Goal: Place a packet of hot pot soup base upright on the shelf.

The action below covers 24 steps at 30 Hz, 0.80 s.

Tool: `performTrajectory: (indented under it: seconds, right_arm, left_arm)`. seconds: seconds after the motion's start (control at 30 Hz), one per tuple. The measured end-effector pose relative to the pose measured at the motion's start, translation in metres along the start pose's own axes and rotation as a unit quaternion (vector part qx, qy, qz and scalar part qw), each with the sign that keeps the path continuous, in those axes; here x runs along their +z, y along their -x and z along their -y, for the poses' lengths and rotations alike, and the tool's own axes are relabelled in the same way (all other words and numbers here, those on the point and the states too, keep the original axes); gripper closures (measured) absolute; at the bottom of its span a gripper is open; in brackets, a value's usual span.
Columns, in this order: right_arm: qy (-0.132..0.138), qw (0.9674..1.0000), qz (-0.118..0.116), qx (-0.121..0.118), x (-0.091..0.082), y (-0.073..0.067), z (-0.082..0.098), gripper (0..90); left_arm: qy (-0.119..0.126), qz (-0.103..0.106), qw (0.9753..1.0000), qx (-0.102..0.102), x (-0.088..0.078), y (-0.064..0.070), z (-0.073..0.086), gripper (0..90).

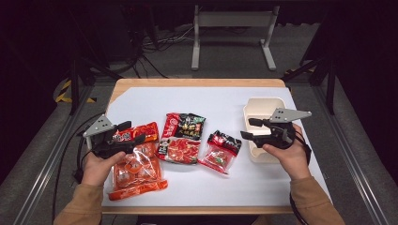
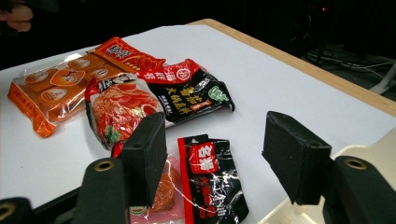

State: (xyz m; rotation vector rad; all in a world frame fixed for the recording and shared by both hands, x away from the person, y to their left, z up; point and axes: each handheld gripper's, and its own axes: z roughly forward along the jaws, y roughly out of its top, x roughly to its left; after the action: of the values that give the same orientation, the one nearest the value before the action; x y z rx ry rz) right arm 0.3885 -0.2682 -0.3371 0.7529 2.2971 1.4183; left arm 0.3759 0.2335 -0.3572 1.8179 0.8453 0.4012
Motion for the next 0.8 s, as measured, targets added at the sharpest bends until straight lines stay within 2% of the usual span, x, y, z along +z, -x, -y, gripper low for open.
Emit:
performTrajectory:
  seconds: [0.1,0.13,0.23,0.3,0.33,0.4,0.57,0.63,0.67,0.73,0.8]
  right_arm:
    - [0.005,1.0,0.003,-0.001,-0.003,0.0,-0.001,41.0]
    - [0.007,1.0,0.003,0.001,-0.004,0.0,-0.002,41.1]
    - [0.009,0.9999,0.005,0.006,-0.007,0.001,-0.001,41.2]
    - [0.008,0.9999,0.005,0.011,-0.007,0.002,0.0,41.2]
    - [0.008,0.9999,0.005,0.013,-0.007,0.003,0.001,41.2]
    - [0.006,0.9999,0.005,0.014,-0.007,0.003,0.002,41.2]
    - [0.004,0.9999,0.004,0.015,-0.007,0.001,0.004,41.2]
    - [0.011,0.9996,-0.008,0.025,-0.008,0.002,0.005,41.7]
    - [0.016,0.9992,-0.015,0.034,-0.009,0.001,0.004,42.4]
    - [0.018,0.9991,-0.015,0.035,-0.01,0.001,0.004,42.7]
    - [0.02,0.9992,-0.015,0.033,-0.011,0.0,0.003,42.9]
  left_arm:
    - [-0.002,-0.001,1.0,-0.001,0.006,-0.004,-0.002,24.5]
    - [-0.01,-0.002,0.9999,-0.001,0.01,-0.006,-0.003,24.8]
    - [-0.018,-0.015,0.9995,0.021,0.02,-0.011,-0.008,23.7]
    - [-0.015,-0.021,0.9994,0.021,0.025,-0.016,-0.013,22.5]
    - [-0.015,-0.02,0.9996,0.015,0.028,-0.018,-0.015,21.6]
    - [-0.019,-0.003,0.9998,-0.003,0.038,-0.026,-0.022,22.1]
    - [-0.019,-0.005,0.9997,0.012,0.049,-0.029,-0.03,25.3]
    - [-0.014,-0.001,0.9998,0.013,0.054,-0.031,-0.034,25.3]
    - [-0.009,0.001,0.9999,0.005,0.056,-0.032,-0.036,25.3]
    - [-0.001,0.013,0.9997,-0.021,0.061,-0.036,-0.038,25.2]
    - [-0.004,0.012,0.9994,-0.031,0.068,-0.04,-0.04,24.6]
